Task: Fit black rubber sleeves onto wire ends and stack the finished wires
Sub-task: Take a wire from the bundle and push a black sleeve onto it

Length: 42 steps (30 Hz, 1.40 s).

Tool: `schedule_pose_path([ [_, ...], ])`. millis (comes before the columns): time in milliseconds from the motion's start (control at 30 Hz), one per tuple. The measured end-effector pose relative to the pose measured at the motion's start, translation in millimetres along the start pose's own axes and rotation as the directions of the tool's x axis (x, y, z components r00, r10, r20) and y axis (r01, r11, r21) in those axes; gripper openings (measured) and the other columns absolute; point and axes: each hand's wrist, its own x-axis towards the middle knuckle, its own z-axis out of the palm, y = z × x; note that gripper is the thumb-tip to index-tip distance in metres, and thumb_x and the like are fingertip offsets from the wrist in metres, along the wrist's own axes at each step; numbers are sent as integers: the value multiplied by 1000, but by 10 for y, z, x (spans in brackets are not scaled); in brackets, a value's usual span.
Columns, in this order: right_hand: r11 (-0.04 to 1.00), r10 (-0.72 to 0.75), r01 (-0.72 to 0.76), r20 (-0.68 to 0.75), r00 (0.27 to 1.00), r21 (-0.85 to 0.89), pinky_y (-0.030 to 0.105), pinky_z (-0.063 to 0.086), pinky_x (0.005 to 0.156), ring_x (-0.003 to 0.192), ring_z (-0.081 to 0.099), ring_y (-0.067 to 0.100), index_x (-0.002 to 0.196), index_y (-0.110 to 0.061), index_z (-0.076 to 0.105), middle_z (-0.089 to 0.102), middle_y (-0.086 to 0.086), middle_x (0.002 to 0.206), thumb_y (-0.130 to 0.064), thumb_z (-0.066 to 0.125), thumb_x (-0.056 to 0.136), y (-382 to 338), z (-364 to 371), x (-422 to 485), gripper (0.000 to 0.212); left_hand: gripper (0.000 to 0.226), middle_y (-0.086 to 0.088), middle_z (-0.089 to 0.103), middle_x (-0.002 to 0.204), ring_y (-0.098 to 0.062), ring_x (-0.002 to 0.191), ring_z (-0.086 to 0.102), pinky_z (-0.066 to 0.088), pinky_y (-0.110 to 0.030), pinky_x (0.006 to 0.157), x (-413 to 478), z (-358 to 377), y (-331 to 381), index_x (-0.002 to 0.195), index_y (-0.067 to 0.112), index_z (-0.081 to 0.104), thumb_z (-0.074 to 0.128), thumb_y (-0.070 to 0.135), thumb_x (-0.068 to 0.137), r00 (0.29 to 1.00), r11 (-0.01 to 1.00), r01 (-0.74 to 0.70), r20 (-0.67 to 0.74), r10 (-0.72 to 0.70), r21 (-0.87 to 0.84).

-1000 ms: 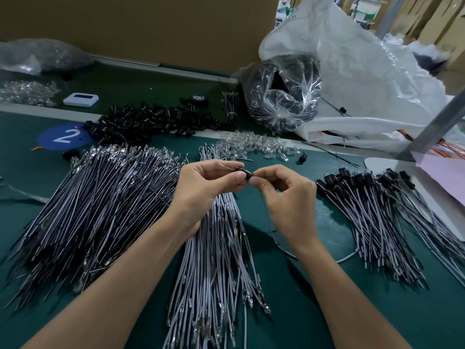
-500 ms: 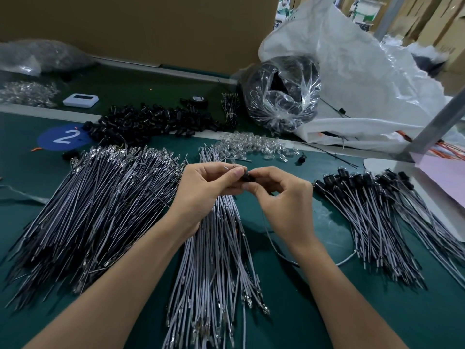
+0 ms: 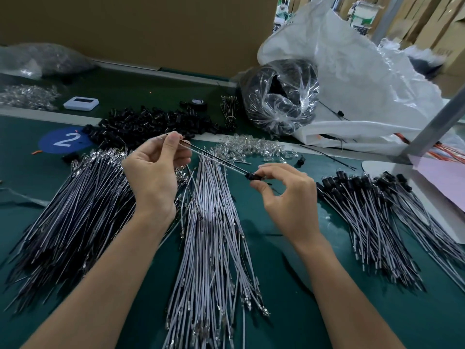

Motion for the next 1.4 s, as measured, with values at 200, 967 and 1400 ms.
schedule_pose_path([
  [200, 999, 31, -31, -18, 999, 31, 43, 51, 87, 89, 69, 13, 86, -12, 76, 74, -4, 96, -11, 82, 76, 32, -52, 28, 12, 9, 4, 73, 68, -12, 63, 69, 55, -20, 61, 17, 10, -14, 83, 14, 71, 67, 14, 92, 999, 999, -33, 12, 33, 13],
  [967, 990, 126, -125, -10, 992, 67, 5, 42, 70, 70, 60, 3, 87, -14, 74, 67, -12, 81, -10, 79, 78, 74, -13, 8, 11, 19, -6, 76, 81, -18, 74, 73, 59, -23, 65, -119, 63, -46, 89, 7, 72, 70, 15, 72, 919, 978, 209, 342, -196, 0],
  [1400, 958, 284, -277, -104, 953, 80, 4, 36, 80, 90, 66, 18, 91, -16, 76, 70, -9, 89, -11, 80, 79, 261, -73, 71, 14, 5, 2, 71, 75, -10, 73, 69, 56, -23, 74, 220, -179, 109, 88, 12, 67, 64, 11, 93, 977, 961, 50, -185, -104, -274],
])
